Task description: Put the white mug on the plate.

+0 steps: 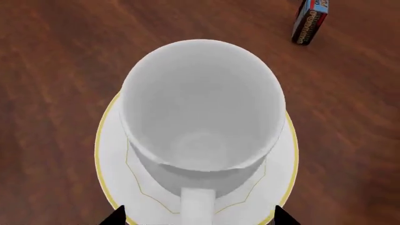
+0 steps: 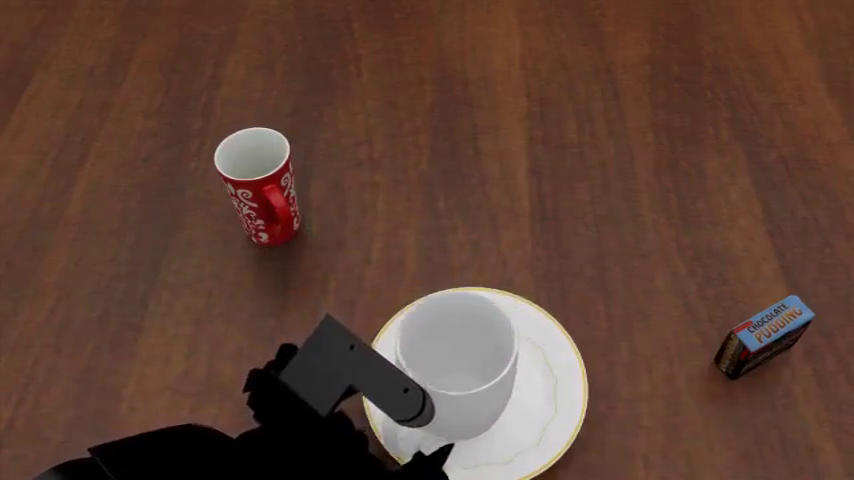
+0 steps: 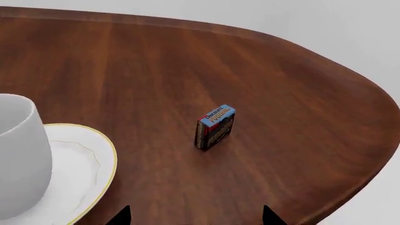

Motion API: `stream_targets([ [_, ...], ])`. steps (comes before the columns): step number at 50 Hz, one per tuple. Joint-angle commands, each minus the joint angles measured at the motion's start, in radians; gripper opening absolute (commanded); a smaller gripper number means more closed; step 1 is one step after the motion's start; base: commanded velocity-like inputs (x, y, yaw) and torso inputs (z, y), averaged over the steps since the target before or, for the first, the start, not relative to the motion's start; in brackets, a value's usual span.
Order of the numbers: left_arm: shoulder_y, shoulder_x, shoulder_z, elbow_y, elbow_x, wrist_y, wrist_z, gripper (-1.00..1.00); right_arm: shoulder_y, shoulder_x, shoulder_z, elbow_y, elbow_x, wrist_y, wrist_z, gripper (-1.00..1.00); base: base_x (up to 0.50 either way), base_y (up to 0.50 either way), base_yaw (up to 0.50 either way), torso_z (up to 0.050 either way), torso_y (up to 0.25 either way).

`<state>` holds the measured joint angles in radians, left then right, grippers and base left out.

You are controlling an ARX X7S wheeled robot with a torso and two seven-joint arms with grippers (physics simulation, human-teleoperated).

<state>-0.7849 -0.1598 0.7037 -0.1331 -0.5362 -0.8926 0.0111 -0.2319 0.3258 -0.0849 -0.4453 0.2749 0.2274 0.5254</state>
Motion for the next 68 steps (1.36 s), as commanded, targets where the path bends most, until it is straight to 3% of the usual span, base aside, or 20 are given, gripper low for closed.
stream_targets([
  [1,0.009,-0.026,0.009,0.072,-0.021,-0.029,-0.012,1.0,0.002,0.001,-0.004,0.004,0.002,-0.002,0.002,1.0,0.0,0.0,0.0,0.0,0.0],
  [16,0.002,-0.112,-0.033,0.381,-0.087,-0.177,-0.102,1.0,-0.003,0.006,-0.005,-0.001,0.004,-0.005,0.007,1.0,0.0,0.0,0.0,0.0,0.0],
  [30,-0.023,-0.169,-0.167,0.681,-0.227,-0.36,-0.202,1.0,-0.002,0.013,-0.011,-0.027,0.002,0.014,0.018,1.0,0.0,0.0,0.0,0.0,0.0],
  [44,-0.014,-0.208,-0.452,0.955,-0.447,-0.541,-0.337,1.0,0.01,0.023,-0.022,-0.047,0.001,0.038,0.024,1.0,0.0,0.0,0.0,0.0,0.0],
  [59,0.089,-0.328,-0.701,1.083,-0.567,-0.528,-0.415,1.0,0.023,0.026,-0.034,-0.047,0.0,0.051,0.026,1.0,0.0,0.0,0.0,0.0,0.0],
  [68,0.268,-0.429,-0.853,1.136,-0.556,-0.409,-0.393,1.0,0.016,0.032,-0.034,-0.062,0.0,0.056,0.032,1.0,0.0,0.0,0.0,0.0,0.0],
])
